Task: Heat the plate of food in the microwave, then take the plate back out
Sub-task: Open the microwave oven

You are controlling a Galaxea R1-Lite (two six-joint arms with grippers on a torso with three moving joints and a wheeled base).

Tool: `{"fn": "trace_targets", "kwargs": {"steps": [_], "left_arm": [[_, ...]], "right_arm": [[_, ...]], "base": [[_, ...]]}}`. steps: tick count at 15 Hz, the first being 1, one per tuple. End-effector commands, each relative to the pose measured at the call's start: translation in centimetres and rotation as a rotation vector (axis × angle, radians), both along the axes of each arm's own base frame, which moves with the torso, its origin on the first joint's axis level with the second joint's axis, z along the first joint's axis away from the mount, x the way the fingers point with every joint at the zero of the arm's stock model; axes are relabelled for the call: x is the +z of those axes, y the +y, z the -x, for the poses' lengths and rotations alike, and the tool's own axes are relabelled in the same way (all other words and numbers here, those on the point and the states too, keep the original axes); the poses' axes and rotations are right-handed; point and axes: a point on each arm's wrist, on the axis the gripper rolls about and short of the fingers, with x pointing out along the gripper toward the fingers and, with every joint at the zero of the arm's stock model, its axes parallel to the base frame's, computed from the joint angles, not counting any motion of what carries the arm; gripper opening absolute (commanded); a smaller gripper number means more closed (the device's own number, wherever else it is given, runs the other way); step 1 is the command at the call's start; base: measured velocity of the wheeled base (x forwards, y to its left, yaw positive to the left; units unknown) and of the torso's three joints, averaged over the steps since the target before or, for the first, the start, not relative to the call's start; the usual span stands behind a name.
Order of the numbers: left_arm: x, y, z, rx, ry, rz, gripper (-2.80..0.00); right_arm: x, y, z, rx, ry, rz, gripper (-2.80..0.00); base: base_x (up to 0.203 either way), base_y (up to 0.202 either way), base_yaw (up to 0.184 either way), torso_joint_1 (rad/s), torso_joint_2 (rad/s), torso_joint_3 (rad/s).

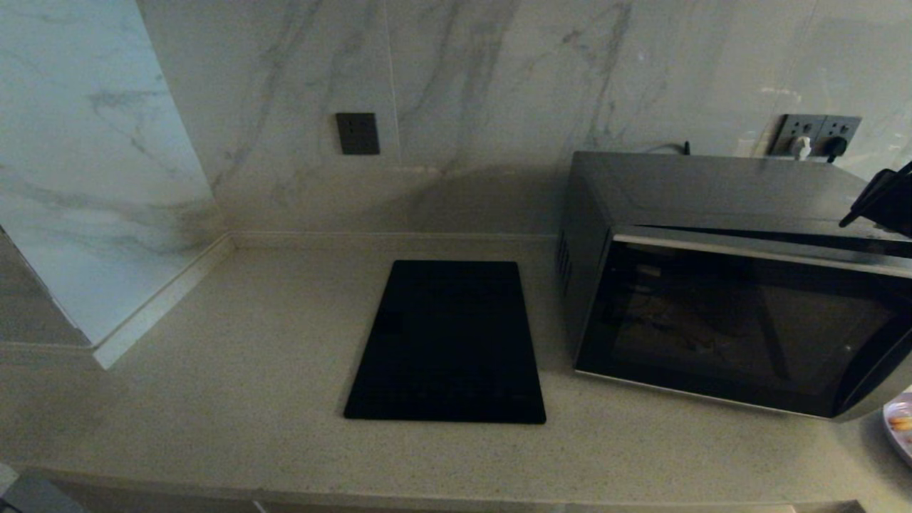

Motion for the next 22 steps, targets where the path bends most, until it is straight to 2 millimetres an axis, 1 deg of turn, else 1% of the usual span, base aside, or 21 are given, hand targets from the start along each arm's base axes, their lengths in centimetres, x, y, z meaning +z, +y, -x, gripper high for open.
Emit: {"fn": "trace_targets", "kwargs": {"steps": [1,5,13,15,20,22], "left_arm": [[0.0,0.0,0.0,0.001,0.001,0.001,-2.8],[0.0,0.0,0.0,0.001,0.0,0.001,-2.8],[0.0,0.0,0.0,0.001,0.001,0.001,-2.8],[0.0,0.0,0.0,0.001,0.0,0.001,-2.8],[0.0,0.0,0.0,0.001,0.001,0.001,-2.8],[0.0,0.0,0.0,0.001,0.001,0.001,-2.8]], "right_arm": [[-0.2,0.1,0.2,-0.004,0.009,-0.003,-2.8],[-0.8,0.0,0.6,-0.01,0.031,-0.01,-2.8],[-0.6,0.0,1.4,-0.063,0.04,-0.011,-2.8],[-0.5,0.1,2.0,-0.064,0.047,-0.013,-2.8],[-1.2,0.4,3.1,-0.064,0.081,-0.021,-2.8],[-0.8,0.6,3.7,-0.062,0.069,-0.019,-2.8]], "base": [[0.0,0.0,0.0,0.0,0.0,0.0],[0.0,0.0,0.0,0.0,0.0,0.0],[0.0,0.0,0.0,0.0,0.0,0.0],[0.0,0.0,0.0,0.0,0.0,0.0],[0.0,0.0,0.0,0.0,0.0,0.0],[0.0,0.0,0.0,0.0,0.0,0.0]]}}
